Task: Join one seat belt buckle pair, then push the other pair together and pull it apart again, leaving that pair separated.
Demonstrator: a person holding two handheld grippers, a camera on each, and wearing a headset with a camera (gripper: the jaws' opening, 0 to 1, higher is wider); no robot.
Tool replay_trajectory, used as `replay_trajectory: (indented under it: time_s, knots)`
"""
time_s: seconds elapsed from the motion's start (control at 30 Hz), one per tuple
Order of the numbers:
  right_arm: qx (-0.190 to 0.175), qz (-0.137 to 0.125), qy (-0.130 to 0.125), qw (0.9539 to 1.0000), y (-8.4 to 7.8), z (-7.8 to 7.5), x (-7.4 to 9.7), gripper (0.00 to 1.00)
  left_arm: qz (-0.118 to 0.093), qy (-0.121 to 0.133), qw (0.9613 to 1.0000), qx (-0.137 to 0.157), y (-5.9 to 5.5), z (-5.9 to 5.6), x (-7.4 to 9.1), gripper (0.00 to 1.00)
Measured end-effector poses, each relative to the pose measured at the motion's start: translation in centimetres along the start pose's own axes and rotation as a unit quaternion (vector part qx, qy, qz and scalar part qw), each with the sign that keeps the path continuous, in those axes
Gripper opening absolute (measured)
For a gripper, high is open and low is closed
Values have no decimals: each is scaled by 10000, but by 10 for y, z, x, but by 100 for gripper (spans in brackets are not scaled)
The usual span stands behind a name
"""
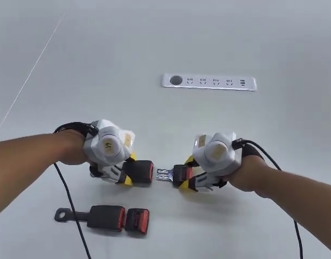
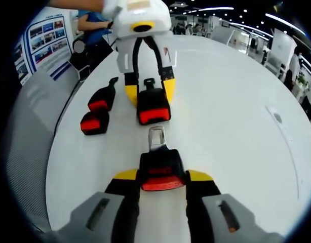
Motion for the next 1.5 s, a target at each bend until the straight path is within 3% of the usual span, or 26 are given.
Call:
replay_trajectory:
  time_s: [0.57, 0.87, 1.27, 1.4, 1.5]
  knots:
    - [-228, 24, -207, 9995, -44, 6, 29, 35, -4, 8, 10000, -13, 0, -2, 0, 34]
    - [-255, 54, -190, 9995, -63, 5, 45, 35, -16, -4, 10000, -16, 0, -2, 1, 34]
    - [-324, 71, -212, 9992, -80, 10, 63, 36, -24, 10, 10000, 32, 0, 0, 1, 34]
    - [-349, 13, -216, 9992, -82, 10, 64, 36, 86, 4, 10000, 49, 3, 2, -1, 34]
    - [-417, -23, -420, 9982, -79, 9, 67, 48, 142, 71, 9997, 206, 4, 1, -1, 34]
Point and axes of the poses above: the centre of the closed fingertips' face, and the gripper's own axes: x roughly backward along the fingers, z roughly to its left, y roughly out of its top, the point moved 9 cm from there along x, roughly backward along the fingers, and after that the axes turned 2 degrees about x, right-handed, at the moved point
